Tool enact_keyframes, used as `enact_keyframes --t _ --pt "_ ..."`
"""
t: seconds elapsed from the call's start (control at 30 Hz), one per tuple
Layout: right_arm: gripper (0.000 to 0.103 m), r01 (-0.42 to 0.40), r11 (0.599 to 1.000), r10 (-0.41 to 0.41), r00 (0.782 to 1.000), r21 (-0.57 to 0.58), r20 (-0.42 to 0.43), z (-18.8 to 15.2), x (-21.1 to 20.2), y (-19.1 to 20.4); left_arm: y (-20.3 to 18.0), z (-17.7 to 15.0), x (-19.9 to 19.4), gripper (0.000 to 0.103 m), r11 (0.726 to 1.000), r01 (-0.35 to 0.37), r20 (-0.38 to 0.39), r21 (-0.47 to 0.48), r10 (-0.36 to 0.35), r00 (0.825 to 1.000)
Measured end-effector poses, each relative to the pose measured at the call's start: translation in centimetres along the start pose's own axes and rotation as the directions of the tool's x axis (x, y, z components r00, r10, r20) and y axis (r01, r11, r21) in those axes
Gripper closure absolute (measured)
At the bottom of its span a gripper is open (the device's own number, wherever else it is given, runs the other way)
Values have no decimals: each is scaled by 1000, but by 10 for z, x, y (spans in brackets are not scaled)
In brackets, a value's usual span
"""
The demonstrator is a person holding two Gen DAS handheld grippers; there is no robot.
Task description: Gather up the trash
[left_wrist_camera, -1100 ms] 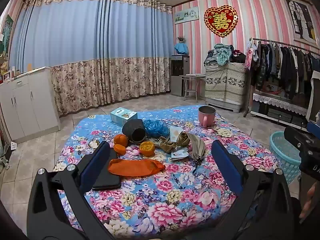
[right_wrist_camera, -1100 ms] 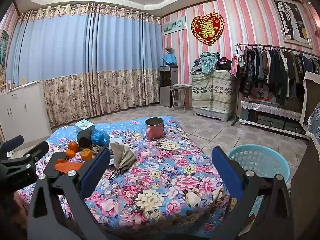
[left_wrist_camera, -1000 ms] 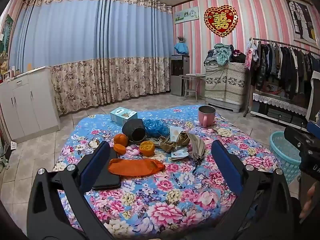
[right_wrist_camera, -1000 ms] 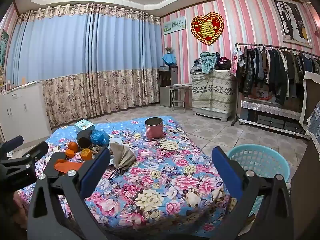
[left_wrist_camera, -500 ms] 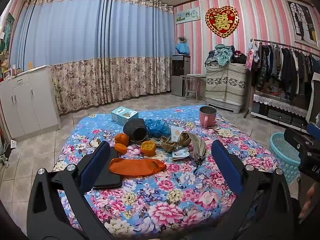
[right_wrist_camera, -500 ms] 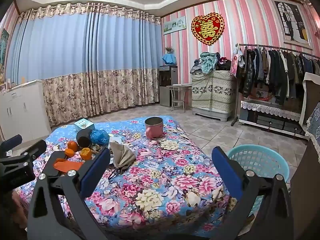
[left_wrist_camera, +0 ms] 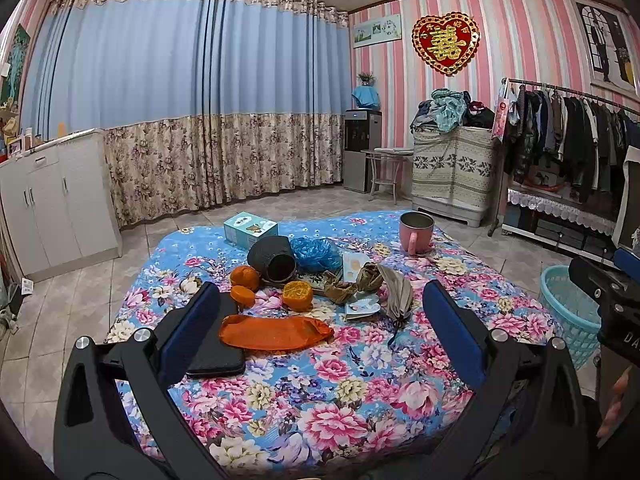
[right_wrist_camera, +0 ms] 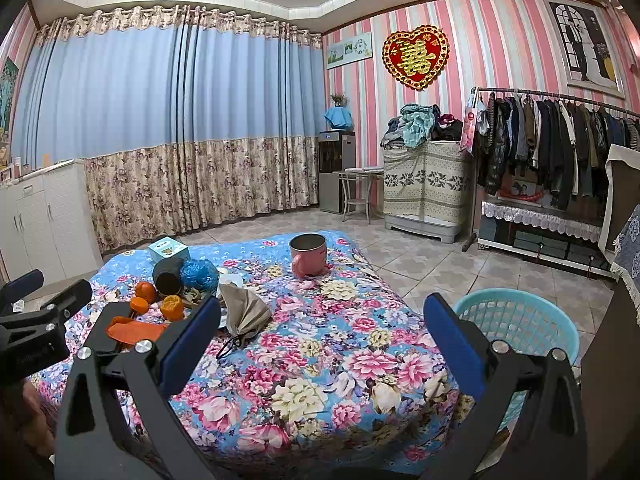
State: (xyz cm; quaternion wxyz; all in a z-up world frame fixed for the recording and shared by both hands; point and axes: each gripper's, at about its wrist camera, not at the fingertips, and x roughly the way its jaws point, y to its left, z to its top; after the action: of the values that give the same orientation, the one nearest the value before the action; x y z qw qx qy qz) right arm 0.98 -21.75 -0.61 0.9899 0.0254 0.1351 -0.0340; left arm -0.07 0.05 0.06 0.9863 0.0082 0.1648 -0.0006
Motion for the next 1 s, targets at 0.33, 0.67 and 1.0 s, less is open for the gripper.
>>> enact_keyframes --t 0.33,0.67,1.0 --pt "4 1 1000 -1 1000 -1 0 0 0 0 0 0 1 5 1000 1 -1 -1 -1 1000" --pt "4 1 1000 -1 1000 -2 0 0 0 0 0 0 0 5 1000 1 -2 -3 -1 1000" --pt "4 1 1000 -1 1000 -3 0 -2 1 0 1 0 1 5 1000 2 -2 -4 -2 1000"
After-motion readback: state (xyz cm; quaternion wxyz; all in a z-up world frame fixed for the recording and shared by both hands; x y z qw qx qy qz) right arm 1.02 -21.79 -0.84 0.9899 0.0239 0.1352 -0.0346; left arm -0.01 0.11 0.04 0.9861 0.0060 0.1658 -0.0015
